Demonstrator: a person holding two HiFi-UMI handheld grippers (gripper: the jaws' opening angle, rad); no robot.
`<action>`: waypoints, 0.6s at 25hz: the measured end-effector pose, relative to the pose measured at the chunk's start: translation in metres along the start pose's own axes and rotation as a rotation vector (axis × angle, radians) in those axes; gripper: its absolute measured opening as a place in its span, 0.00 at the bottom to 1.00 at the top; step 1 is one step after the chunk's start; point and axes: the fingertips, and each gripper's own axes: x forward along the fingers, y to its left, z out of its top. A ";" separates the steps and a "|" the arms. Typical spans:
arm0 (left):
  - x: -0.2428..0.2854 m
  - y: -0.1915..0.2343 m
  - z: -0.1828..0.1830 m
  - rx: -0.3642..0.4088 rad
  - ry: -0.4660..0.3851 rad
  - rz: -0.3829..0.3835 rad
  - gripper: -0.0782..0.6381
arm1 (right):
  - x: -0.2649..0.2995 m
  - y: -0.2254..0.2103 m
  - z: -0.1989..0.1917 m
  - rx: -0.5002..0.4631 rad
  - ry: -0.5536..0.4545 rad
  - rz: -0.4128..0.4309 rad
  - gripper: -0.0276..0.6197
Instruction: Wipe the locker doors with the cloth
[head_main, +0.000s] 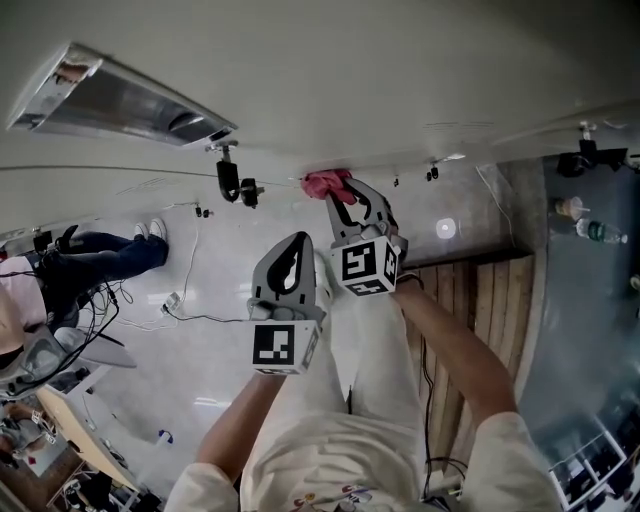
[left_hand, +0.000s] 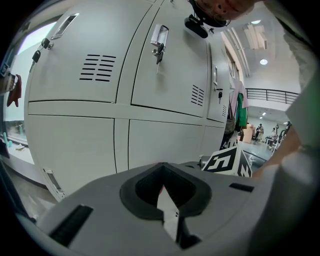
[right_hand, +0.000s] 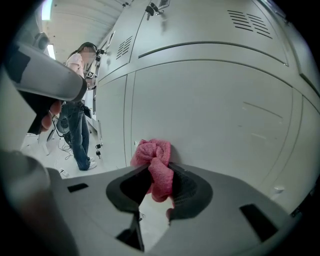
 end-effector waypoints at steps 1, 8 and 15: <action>0.001 -0.001 0.000 0.000 0.001 -0.001 0.12 | -0.001 -0.003 -0.002 0.001 0.003 -0.004 0.21; 0.010 -0.013 0.001 0.007 0.001 -0.018 0.12 | -0.008 -0.022 -0.013 0.002 0.013 -0.029 0.21; 0.016 -0.023 0.000 0.013 0.006 -0.033 0.12 | -0.017 -0.045 -0.028 0.028 0.033 -0.070 0.21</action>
